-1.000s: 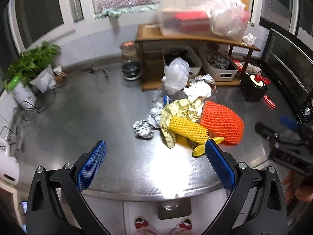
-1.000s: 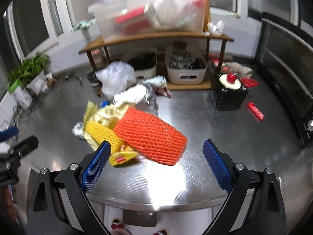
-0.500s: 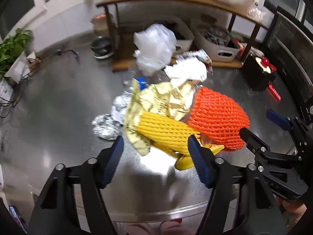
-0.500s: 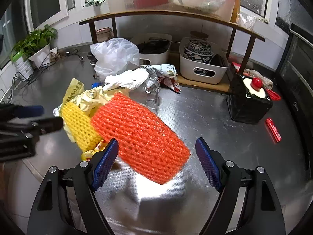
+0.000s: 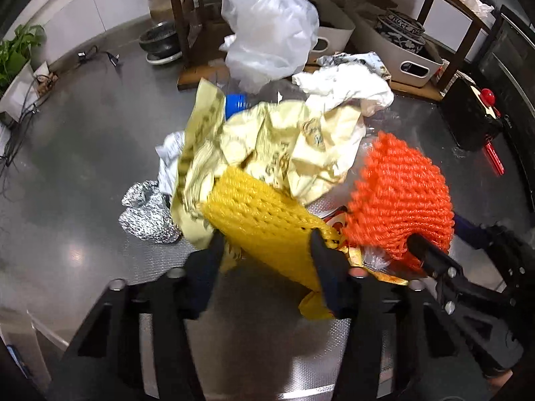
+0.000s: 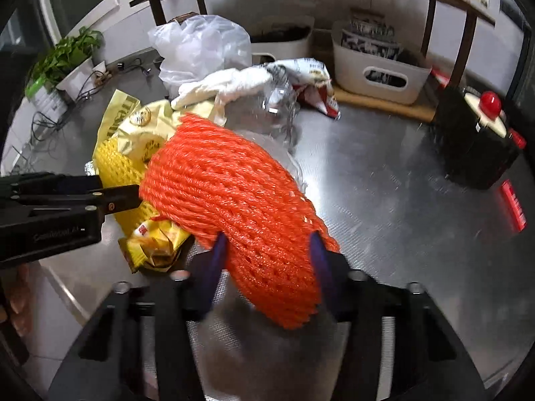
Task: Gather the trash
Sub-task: 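Grasp the yellow foam net with the left gripper while the right grasps the orange foam net, then lift both foam nets and carry them over the trash bin below the counter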
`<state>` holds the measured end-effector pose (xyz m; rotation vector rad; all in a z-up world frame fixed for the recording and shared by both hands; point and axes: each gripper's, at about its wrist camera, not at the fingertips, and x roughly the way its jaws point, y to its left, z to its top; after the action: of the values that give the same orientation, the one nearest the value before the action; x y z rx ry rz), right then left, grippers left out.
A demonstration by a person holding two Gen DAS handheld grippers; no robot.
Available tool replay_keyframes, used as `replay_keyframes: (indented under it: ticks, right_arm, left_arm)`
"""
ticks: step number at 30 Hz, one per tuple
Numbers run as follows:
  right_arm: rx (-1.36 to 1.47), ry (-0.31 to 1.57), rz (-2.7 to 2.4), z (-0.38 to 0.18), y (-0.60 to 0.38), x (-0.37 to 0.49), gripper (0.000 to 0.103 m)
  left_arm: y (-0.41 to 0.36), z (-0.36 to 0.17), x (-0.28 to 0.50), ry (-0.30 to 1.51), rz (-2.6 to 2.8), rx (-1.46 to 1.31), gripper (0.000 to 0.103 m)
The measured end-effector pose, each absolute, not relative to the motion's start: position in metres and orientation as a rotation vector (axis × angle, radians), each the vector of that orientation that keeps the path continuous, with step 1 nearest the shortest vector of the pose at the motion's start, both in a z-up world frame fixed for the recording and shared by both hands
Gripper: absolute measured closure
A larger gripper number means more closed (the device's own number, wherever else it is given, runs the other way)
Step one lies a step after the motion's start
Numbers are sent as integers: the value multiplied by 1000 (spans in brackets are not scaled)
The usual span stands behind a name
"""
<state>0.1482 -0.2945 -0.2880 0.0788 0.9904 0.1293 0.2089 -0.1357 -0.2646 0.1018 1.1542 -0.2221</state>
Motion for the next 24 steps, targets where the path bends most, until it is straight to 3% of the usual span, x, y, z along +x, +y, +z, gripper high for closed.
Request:
replay_keyframes:
  ticks: [3, 6, 8, 24]
  right_arm:
    - [74, 987, 119, -286, -293, 146, 73]
    - [91, 975, 111, -280, -295, 142, 80]
    - [94, 962, 101, -274, -295, 139, 82]
    - [105, 837, 112, -197, -259, 77, 83]
  left_arm:
    - [-133, -266, 210, 1154, -224, 103, 71]
    - [-131, -264, 208, 1151, -234, 89, 86]
    - [-130, -260, 205, 1137, -236, 93, 90]
    - [-87, -182, 127, 998, -266, 85, 92]
